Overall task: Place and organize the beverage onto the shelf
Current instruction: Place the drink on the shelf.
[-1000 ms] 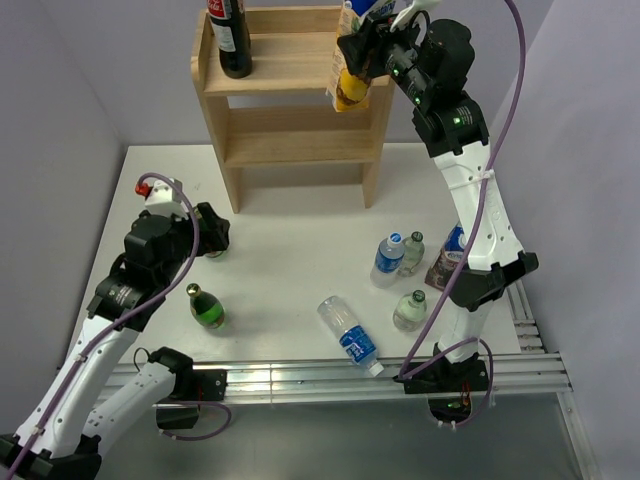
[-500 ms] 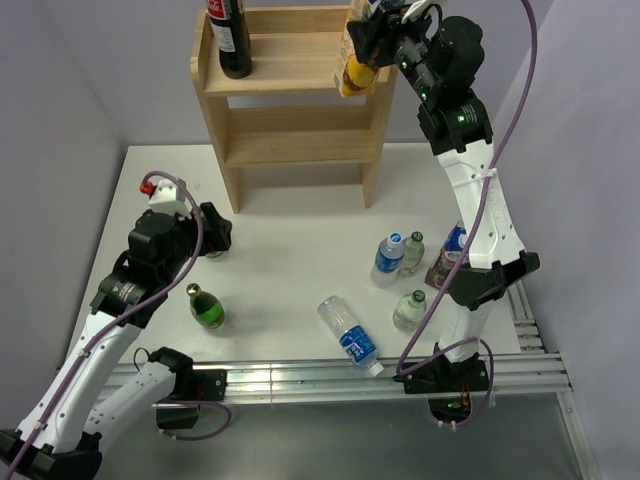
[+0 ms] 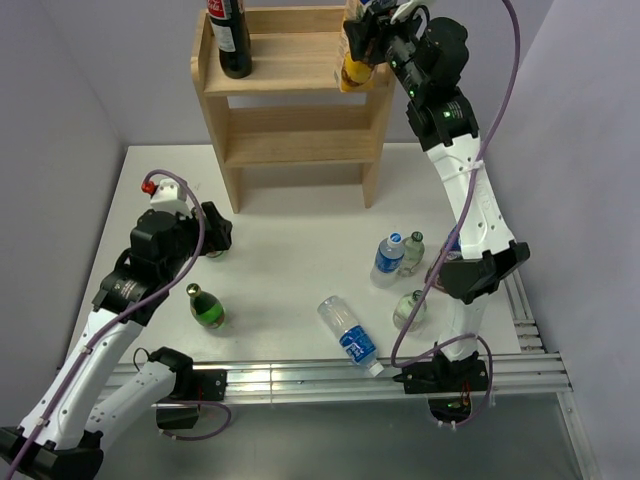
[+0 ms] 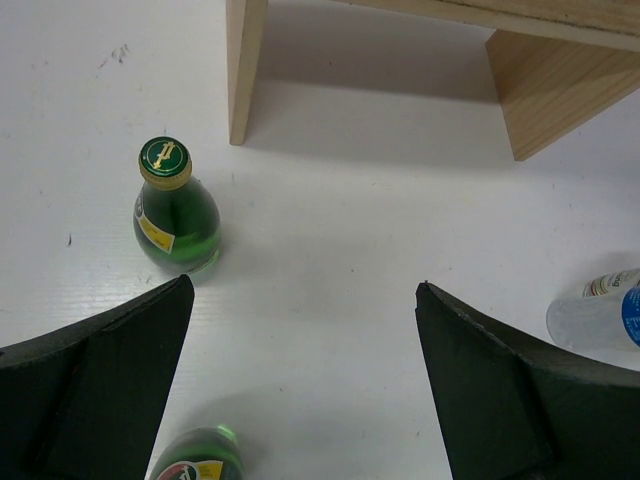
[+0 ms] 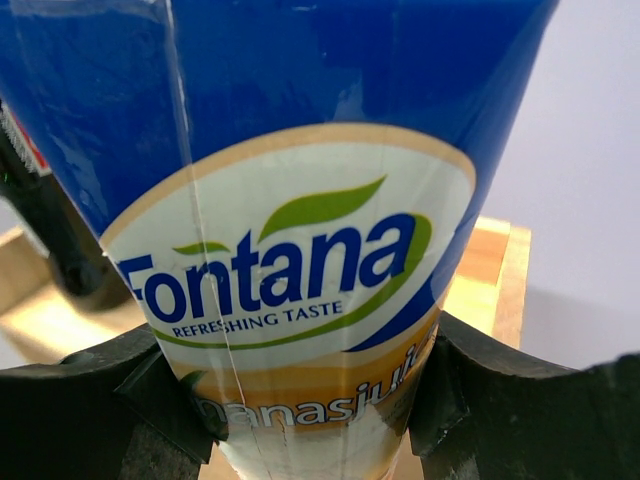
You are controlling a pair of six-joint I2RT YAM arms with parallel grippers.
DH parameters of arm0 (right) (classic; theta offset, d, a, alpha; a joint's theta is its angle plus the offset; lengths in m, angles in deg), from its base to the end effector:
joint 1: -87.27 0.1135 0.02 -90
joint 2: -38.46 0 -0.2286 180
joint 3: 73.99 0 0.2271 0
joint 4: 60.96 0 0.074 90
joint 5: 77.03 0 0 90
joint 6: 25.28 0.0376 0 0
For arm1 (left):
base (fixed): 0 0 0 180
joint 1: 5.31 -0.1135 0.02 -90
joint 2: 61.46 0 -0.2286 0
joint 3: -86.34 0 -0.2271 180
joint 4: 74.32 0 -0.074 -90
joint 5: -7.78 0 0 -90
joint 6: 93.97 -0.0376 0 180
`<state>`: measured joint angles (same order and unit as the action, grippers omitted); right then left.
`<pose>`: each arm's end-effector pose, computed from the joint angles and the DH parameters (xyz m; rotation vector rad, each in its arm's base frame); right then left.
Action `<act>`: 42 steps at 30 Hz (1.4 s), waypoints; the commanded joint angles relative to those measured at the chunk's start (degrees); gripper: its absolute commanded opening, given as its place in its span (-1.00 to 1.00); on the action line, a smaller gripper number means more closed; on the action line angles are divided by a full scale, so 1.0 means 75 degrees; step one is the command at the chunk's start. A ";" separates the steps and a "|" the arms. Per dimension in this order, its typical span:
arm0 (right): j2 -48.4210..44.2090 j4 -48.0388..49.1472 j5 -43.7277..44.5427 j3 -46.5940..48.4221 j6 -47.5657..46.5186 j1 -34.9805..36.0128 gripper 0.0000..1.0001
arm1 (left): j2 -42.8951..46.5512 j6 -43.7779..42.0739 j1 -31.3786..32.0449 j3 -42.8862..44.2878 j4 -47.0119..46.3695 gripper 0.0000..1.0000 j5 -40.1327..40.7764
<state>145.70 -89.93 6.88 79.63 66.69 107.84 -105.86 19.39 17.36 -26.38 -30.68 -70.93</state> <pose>0.3269 0.1270 0.5296 -0.2974 1.2441 0.4061 0.1593 -0.0586 0.3224 -0.1438 1.9360 -0.3466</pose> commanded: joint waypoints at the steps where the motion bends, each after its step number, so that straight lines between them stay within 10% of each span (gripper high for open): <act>1: -0.0260 0.2910 0.0260 0.0778 -0.0182 -0.0013 -0.27 | -0.0009 -0.0079 -0.0059 0.0009 -0.0248 0.99 -0.0169; 42: 0.2014 0.3144 0.0519 0.1447 -0.0885 -0.0470 0.10 | -0.0466 -0.0032 -0.0105 -0.0015 -0.0178 0.99 -0.0685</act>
<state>160.30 -72.18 9.46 87.68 60.68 106.62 -109.09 19.43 16.97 -26.57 -30.64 -74.91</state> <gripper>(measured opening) 0.667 0.995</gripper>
